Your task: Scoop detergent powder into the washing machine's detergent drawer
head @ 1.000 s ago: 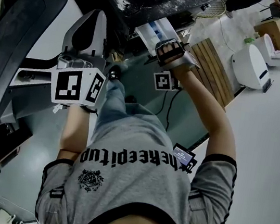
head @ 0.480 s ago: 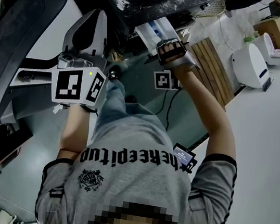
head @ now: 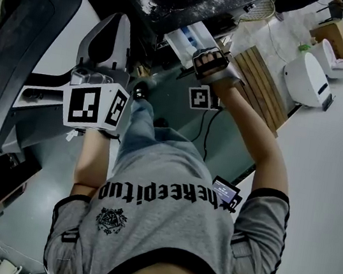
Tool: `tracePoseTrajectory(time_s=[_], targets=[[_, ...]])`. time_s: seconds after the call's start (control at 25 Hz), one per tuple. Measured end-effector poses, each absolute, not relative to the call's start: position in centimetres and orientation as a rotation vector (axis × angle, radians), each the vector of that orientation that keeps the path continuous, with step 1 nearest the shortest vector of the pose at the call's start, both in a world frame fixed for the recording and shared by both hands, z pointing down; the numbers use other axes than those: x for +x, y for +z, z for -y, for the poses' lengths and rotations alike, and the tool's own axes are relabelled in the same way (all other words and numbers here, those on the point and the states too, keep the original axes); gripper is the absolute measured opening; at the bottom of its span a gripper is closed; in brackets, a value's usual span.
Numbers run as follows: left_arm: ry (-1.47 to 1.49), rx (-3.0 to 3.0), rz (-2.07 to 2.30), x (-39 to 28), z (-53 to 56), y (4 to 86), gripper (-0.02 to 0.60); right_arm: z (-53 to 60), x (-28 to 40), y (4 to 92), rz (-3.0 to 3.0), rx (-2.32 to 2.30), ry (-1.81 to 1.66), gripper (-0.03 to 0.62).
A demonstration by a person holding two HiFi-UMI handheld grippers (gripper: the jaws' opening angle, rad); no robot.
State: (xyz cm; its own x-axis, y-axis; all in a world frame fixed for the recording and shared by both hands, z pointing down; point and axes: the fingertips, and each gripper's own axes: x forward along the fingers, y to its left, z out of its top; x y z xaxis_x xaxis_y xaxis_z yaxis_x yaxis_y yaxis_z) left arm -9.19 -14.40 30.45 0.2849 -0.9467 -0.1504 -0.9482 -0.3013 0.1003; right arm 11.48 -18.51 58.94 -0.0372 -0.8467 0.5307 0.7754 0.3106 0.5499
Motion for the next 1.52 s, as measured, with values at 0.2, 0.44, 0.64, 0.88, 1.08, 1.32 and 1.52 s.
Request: tracePoseTrajectory(time_s=[0.2, 0.44, 0.64, 0.88, 1.08, 1.32, 1.52], targets=[[0.281, -2.514, -1.844, -8.8, 14.3, 30.3, 0.003, 18.4, 11.6, 58.7, 0.93, 0.092, -1.323, 0.063], [0.278, -2.514, -1.831, -8.3, 13.9, 30.0, 0.003, 18.1, 11.5, 58.7, 0.938, 0.097, -1.327, 0.063], [0.271, -2.51, -1.836, -8.3, 13.5, 30.0, 0.003, 18.5, 11.8, 58.4, 1.091, 0.246, -1.168, 0.063], [0.257, -2.507, -1.827, -8.0, 13.0, 29.7, 0.003, 18.7, 12.9, 58.4, 1.421, 0.556, -0.697, 0.063], [0.25, -2.516, -1.79, -7.6, 13.0, 29.2, 0.003, 18.3, 12.7, 56.0, 1.63, 0.76, -0.379, 0.063], [0.253, -2.558, -1.707, -7.1, 14.3, 28.1, 0.003, 17.9, 11.5, 55.0, 1.878, 0.956, 0.0, 0.063], [0.241, -2.606, -1.621, -7.3, 15.6, 26.9, 0.003, 18.3, 10.5, 51.9, 1.965, 1.115, 0.148, 0.063]])
